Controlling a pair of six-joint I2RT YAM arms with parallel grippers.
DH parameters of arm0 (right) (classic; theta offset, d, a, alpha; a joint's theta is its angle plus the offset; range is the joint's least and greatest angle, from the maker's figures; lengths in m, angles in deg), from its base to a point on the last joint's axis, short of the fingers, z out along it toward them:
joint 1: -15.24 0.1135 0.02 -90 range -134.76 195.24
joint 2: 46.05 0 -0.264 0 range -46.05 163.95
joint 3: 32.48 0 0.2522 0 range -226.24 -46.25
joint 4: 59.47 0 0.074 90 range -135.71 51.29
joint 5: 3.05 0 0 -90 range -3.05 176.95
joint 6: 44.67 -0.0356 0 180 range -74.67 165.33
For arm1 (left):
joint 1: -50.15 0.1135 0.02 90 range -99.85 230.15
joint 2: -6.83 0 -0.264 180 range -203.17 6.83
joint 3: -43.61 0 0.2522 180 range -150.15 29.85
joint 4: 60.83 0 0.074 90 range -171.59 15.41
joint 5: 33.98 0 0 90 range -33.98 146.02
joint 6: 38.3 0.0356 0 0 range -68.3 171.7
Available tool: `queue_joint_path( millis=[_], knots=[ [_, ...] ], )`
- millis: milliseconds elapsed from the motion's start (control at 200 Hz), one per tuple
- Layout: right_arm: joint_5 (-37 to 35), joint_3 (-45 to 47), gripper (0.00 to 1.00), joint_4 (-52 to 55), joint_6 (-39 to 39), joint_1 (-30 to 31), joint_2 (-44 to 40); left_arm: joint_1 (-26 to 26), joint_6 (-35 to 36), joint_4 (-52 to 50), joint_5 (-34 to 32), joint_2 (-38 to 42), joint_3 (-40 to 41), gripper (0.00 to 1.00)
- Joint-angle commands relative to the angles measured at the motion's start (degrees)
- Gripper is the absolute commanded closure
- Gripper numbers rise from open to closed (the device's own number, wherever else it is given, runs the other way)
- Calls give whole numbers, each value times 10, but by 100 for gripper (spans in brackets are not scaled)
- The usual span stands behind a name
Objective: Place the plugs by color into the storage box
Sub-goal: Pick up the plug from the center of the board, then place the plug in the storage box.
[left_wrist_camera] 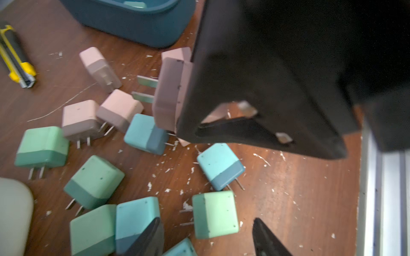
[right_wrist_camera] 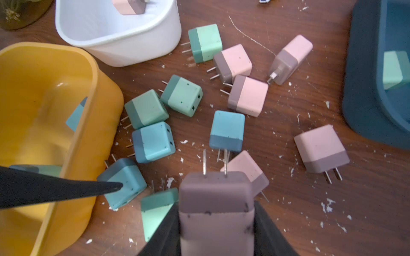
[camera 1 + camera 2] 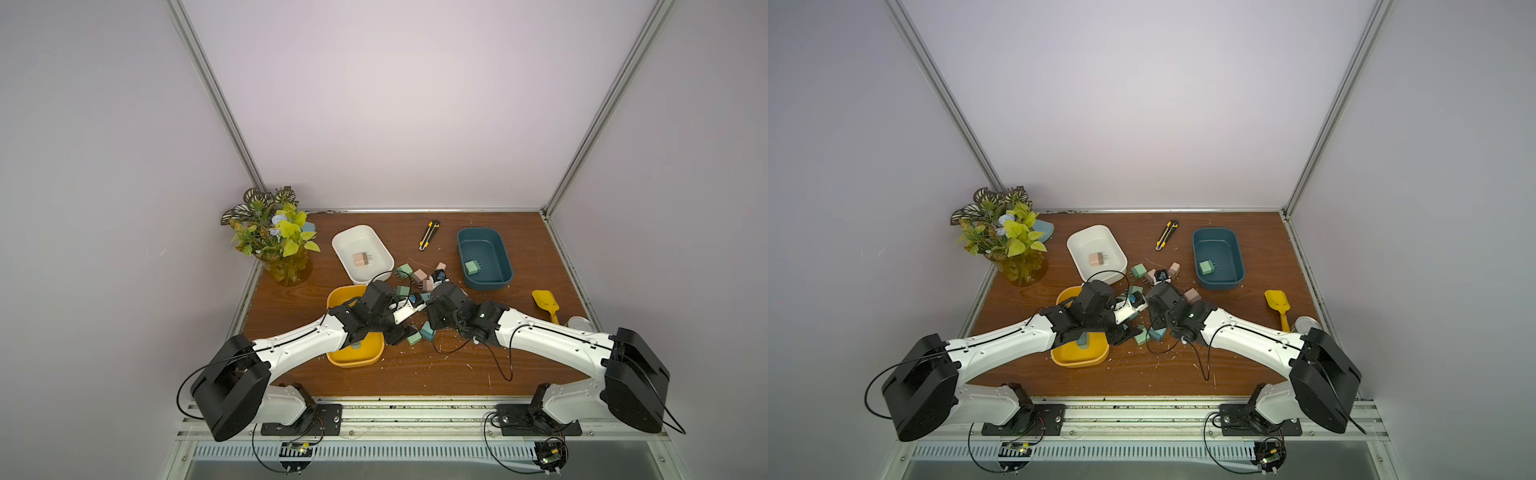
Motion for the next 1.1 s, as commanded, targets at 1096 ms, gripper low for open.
queue_joint_path(
  millis=[1096],
  knots=[
    [202, -484, 53, -65, 83, -62, 415, 278, -197, 119, -119, 22, -32, 37]
  ],
)
